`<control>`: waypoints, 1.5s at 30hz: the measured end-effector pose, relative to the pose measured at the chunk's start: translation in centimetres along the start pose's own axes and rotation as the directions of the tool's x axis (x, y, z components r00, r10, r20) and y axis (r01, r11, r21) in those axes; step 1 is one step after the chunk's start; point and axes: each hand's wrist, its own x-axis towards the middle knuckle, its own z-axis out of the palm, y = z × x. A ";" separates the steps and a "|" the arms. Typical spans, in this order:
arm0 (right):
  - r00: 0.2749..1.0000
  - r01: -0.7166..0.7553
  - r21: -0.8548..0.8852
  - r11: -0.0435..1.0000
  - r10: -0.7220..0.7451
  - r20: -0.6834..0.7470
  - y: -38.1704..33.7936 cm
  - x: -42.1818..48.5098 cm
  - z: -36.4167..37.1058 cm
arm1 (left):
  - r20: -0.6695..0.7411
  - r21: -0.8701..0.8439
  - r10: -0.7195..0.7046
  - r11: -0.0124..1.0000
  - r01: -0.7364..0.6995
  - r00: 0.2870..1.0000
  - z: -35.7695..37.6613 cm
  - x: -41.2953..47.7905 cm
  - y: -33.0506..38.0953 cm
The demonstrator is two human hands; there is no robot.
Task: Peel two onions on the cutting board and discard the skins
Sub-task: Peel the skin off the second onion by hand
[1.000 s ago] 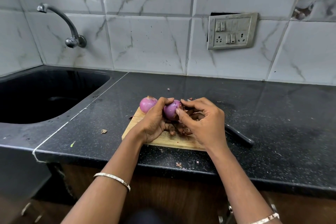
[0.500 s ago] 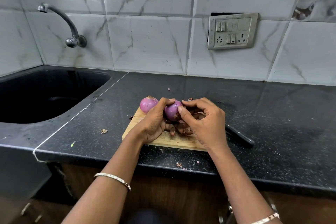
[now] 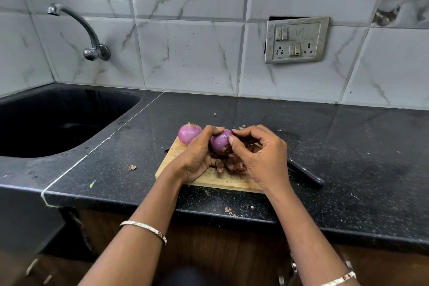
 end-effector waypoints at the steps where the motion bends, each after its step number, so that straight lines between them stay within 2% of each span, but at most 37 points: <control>1: 1.000 -0.004 -0.002 1.000 0.004 0.000 0.1 0.0 0.0 | 0.001 -0.002 0.000 1.000 0.000 1.000 0.0 0.0 0.0; 21: 1.000 -0.016 -0.017 1.000 0.016 -0.003 -0.1 0.0 0.0 | -0.017 -0.004 0.002 1.000 -0.002 1.000 0.1 -0.2 0.1; 27: 0.999 -0.029 0.059 0.998 0.027 0.042 -0.4 0.0 -0.1 | -0.020 -0.069 -0.003 0.998 0.001 1.000 0.1 -0.3 0.4; 36: 0.995 0.023 0.096 0.995 -0.032 0.096 0.0 0.0 0.3 | -0.035 -0.055 -0.005 0.998 0.003 0.999 0.3 -0.6 0.7; 45: 0.995 0.066 0.024 0.998 -0.068 0.079 0.1 0.1 0.3 | -0.067 -0.074 -0.018 0.997 0.013 0.998 0.4 -0.8 0.8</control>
